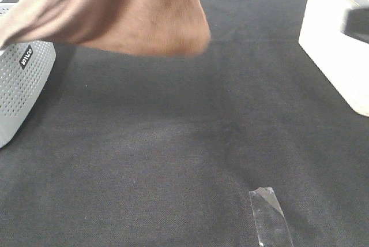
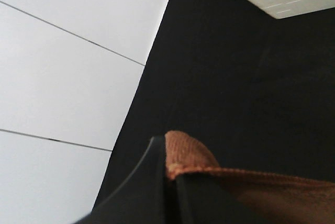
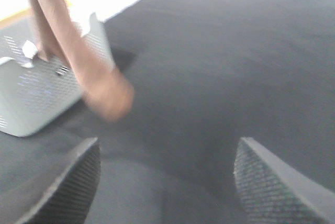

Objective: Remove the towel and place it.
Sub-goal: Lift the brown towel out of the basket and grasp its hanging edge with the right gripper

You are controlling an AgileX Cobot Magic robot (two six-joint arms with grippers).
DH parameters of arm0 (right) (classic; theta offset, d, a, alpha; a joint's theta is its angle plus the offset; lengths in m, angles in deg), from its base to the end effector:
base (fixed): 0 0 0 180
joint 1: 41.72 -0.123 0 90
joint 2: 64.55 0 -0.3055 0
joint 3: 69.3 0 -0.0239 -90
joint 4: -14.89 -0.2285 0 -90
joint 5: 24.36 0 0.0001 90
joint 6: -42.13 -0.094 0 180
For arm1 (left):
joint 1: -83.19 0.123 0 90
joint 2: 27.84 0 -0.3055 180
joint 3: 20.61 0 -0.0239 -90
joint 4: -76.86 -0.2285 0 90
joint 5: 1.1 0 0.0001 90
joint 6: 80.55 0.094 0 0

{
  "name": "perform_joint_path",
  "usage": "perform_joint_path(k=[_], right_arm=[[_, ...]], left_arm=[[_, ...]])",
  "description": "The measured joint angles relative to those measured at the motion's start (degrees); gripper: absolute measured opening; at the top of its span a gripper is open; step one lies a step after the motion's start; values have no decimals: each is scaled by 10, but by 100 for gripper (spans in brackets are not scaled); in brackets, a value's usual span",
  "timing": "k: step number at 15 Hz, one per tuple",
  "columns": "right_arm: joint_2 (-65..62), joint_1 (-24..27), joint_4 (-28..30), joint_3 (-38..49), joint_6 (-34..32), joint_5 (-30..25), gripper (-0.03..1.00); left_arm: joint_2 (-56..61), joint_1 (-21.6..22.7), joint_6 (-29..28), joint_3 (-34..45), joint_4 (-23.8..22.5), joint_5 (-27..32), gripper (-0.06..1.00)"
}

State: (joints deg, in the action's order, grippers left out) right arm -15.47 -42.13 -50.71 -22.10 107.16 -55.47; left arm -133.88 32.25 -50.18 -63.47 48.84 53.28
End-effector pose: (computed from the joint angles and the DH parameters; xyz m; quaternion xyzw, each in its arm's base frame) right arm 0.1071 0.0451 0.3238 -0.1619 0.7917 0.1867 0.5588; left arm 0.2527 -0.2544 0.5055 0.5547 0.6174 0.1477 0.5379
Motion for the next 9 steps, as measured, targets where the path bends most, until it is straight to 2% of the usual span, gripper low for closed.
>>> perform_joint_path(k=[3,5,7,9], right_arm=[[113,0,-183,-1,199,-18,69],[193,0,-296,-1,339,-80,69],[264,0,-330,-5,427,-148,69],[324,0,-335,-22,449,-192,69]], left_arm=[[-6,-15,0,-1,7,-9,0],[-6,-16,0,-3,18,-17,0],[-6,-16,0,-3,27,-18,0],[-6,-16,0,-3,33,-19,0]])
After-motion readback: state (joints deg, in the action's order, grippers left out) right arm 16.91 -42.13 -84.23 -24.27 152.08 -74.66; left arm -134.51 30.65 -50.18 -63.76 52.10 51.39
